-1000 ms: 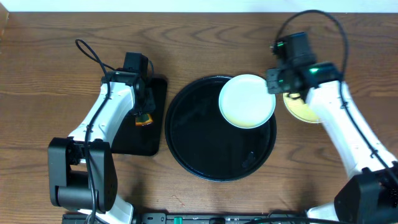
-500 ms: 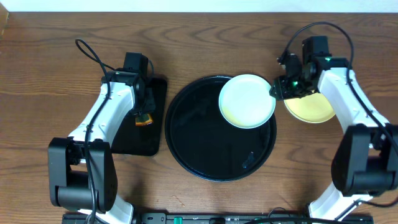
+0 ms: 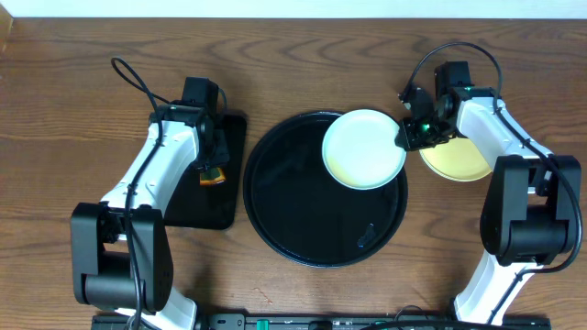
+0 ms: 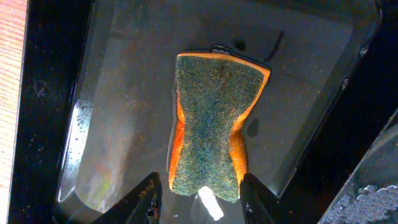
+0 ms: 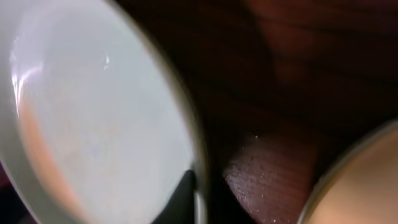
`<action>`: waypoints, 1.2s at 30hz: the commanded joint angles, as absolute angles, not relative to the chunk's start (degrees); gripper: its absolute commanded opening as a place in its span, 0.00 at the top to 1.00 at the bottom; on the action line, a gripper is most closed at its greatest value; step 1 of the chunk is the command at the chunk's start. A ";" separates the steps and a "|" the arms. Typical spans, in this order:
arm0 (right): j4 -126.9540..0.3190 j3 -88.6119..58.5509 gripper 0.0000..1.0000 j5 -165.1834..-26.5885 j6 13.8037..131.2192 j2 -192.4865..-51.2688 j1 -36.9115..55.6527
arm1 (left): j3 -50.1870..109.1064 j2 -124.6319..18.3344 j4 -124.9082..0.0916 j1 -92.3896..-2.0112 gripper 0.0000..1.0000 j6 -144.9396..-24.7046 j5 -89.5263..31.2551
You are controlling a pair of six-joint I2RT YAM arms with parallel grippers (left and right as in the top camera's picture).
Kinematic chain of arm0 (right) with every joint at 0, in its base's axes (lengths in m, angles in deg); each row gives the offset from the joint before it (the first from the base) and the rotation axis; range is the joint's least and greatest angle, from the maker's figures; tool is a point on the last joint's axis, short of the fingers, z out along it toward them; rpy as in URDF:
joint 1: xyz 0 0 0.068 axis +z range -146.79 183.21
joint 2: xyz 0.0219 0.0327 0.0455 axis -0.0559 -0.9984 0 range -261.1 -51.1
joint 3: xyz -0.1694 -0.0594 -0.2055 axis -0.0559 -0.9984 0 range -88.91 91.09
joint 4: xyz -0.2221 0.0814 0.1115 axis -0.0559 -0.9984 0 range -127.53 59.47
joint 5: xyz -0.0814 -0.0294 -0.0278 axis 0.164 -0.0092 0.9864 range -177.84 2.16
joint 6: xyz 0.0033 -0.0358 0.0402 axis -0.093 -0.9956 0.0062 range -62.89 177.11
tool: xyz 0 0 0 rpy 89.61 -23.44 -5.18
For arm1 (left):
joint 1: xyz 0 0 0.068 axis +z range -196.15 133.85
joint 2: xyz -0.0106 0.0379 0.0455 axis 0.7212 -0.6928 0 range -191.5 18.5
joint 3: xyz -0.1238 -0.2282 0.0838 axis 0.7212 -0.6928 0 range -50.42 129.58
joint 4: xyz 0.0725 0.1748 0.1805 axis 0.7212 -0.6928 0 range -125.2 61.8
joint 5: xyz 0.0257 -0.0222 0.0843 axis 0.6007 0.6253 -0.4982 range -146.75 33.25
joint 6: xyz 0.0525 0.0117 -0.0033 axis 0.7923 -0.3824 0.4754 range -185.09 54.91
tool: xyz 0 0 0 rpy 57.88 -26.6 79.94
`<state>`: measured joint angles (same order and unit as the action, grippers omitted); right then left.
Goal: Clean dirty plates on tray and stack at the side
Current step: 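Carry the pale green plate right toward the yellow plate stack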
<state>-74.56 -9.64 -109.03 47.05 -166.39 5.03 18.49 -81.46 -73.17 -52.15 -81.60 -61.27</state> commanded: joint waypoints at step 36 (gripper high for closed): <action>-73.23 -9.51 0.99 -61.43 56.91 -147.09 28.75 | 18.03 -80.52 -73.04 -51.95 0.58 -81.86 -60.13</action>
